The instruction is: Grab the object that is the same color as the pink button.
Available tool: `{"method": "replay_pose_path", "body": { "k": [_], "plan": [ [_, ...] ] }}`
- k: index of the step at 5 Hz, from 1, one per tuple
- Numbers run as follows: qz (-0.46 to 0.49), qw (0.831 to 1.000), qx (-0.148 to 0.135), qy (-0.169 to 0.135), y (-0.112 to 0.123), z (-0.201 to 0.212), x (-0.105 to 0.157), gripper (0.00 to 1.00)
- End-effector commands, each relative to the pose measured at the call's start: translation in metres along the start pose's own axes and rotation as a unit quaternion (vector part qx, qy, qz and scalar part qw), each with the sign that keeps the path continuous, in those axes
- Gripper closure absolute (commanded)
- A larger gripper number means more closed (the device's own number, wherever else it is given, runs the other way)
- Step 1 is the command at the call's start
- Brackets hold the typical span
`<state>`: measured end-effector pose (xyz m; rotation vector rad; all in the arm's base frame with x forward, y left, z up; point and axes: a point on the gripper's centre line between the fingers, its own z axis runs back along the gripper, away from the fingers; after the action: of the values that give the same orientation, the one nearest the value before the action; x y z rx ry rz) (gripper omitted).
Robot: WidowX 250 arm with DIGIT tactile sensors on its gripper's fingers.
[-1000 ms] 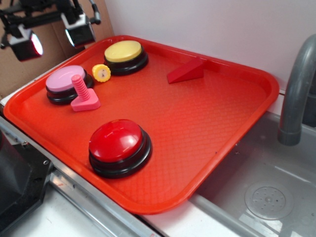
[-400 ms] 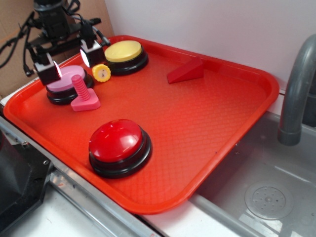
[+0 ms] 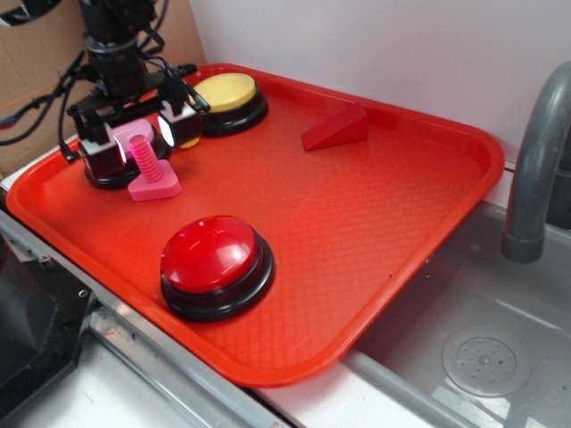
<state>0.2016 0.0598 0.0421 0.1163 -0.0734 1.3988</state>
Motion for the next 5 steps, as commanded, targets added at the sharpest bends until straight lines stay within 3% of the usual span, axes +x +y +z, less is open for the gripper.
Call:
{"method": "replay_pose_path", "body": {
  "k": [1,2,3,4,5],
  "plan": [
    [0.012,1.000,-0.021,-0.011,0.005,0.000,0.003,1.00],
    [0.004,1.000,-0.027,-0.015,0.005,0.004,0.004,1.00],
    [-0.072,0.996,-0.055,-0.010,-0.001,0.020,0.001,1.00],
    [-0.177,0.982,-0.068,-0.008,-0.011,0.041,-0.009,1.00],
    [-0.299,0.952,-0.058,0.018,-0.028,0.064,-0.023,1.00]
  ]
}}
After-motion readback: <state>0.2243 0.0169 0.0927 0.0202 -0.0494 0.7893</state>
